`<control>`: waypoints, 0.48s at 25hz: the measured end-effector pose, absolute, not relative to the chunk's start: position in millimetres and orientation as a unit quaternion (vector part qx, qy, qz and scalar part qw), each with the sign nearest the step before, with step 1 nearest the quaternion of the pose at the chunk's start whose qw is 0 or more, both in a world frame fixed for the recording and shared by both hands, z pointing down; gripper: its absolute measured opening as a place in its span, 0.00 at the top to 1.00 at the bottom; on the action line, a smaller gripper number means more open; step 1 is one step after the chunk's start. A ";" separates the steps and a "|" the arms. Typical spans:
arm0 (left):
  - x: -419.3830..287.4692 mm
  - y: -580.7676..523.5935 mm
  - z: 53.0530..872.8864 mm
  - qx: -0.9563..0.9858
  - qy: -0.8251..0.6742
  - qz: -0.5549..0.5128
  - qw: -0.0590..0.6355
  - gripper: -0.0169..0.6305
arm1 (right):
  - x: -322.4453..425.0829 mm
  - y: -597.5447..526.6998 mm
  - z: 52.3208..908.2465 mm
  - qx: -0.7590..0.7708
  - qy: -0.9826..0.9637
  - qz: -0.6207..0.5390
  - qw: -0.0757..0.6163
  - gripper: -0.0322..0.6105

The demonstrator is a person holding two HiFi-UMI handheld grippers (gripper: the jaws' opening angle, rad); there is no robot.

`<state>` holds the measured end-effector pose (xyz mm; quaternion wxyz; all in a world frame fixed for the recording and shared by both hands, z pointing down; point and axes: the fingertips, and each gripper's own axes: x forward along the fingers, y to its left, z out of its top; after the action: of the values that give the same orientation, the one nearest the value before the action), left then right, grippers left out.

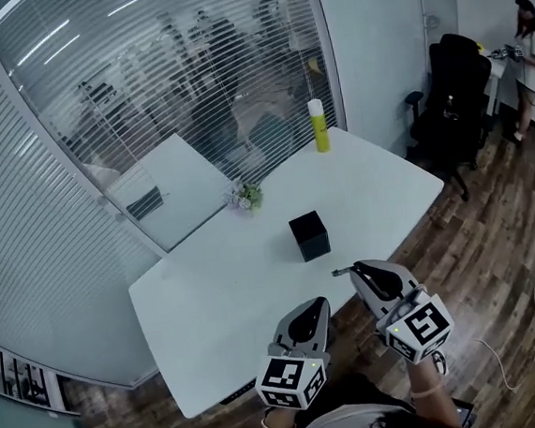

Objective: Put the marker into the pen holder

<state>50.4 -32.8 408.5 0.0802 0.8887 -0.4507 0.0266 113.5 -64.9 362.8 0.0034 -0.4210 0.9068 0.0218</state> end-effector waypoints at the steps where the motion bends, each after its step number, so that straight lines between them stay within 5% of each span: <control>1: 46.0 -35.3 408.9 0.886 -0.455 0.028 0.081 0.94 | 109.0 -69.5 362.7 -0.417 0.909 0.020 0.005 0.86; 12: 16.8 -81.7 408.5 0.878 -0.470 0.027 0.084 0.94 | 81.5 -113.7 365.3 -0.405 0.914 0.012 0.012 0.86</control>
<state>16.8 -81.7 408.5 0.0842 0.8785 -0.4696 0.0269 81.5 -113.7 365.3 0.0123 -0.4049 0.9142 0.0122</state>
